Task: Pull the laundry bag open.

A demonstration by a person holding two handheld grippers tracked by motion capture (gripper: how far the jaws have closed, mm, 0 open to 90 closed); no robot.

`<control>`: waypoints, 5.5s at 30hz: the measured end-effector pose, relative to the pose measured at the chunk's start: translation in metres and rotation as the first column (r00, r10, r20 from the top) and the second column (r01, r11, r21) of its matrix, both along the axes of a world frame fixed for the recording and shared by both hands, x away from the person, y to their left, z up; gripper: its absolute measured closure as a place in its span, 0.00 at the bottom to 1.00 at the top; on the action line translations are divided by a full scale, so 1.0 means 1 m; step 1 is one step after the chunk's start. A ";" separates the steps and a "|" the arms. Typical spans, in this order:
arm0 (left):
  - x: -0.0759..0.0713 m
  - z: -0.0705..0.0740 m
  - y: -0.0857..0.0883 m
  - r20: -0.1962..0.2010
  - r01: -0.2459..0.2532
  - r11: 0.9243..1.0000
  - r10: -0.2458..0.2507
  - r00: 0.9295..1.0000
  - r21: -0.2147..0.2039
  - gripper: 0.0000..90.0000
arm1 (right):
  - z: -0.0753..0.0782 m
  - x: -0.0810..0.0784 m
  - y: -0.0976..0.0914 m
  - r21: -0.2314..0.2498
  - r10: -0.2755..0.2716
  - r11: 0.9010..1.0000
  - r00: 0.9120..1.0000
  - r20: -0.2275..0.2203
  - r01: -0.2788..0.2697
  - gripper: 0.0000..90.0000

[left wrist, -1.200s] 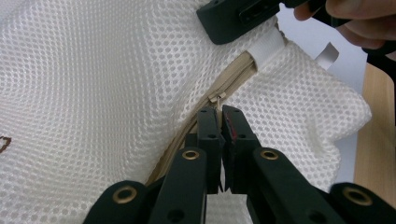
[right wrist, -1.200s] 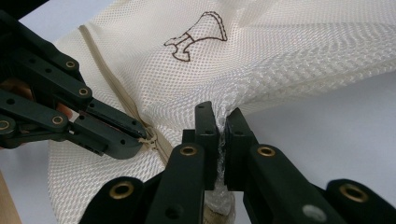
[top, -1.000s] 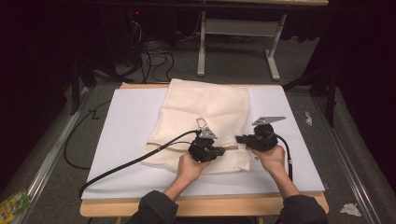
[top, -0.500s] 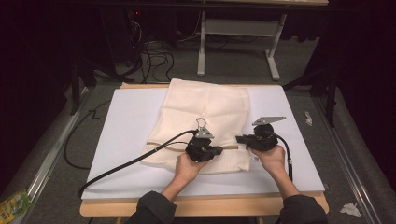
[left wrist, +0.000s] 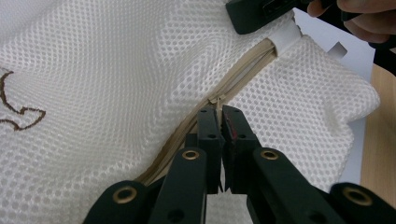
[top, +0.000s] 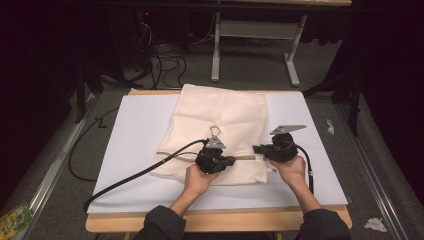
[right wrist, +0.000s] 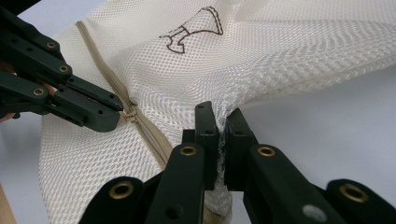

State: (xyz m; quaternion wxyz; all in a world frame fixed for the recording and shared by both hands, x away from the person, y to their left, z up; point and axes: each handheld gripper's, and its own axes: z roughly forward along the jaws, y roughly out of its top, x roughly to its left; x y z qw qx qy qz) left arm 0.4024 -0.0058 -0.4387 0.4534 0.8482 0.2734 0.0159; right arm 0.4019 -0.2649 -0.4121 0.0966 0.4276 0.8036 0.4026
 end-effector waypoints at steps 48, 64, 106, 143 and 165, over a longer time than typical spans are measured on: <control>-0.002 0.011 0.033 0.053 -0.051 0.998 0.049 0.997 0.030 0.97 | 0.000 -0.001 -0.003 -0.014 -0.014 1.000 1.000 -0.002 0.014 0.98; -0.002 0.012 0.045 0.060 -0.084 0.996 0.083 0.995 0.015 0.97 | -0.001 0.000 -0.003 -0.021 -0.014 1.000 1.000 0.000 0.014 0.98; 0.000 0.021 0.074 0.076 -0.127 0.992 0.126 0.989 0.009 0.97 | -0.006 -0.001 -0.001 -0.028 -0.015 1.000 1.000 -0.002 0.014 0.98; -0.001 0.026 0.102 0.068 -0.168 0.986 0.169 0.983 -0.022 0.97 | -0.003 0.000 0.001 -0.054 -0.027 0.998 1.000 0.006 0.027 0.98; -0.003 0.030 0.110 0.077 -0.179 0.984 0.180 0.981 -0.014 0.97 | 0.002 0.005 0.001 -0.063 -0.015 0.998 1.000 -0.006 0.014 0.98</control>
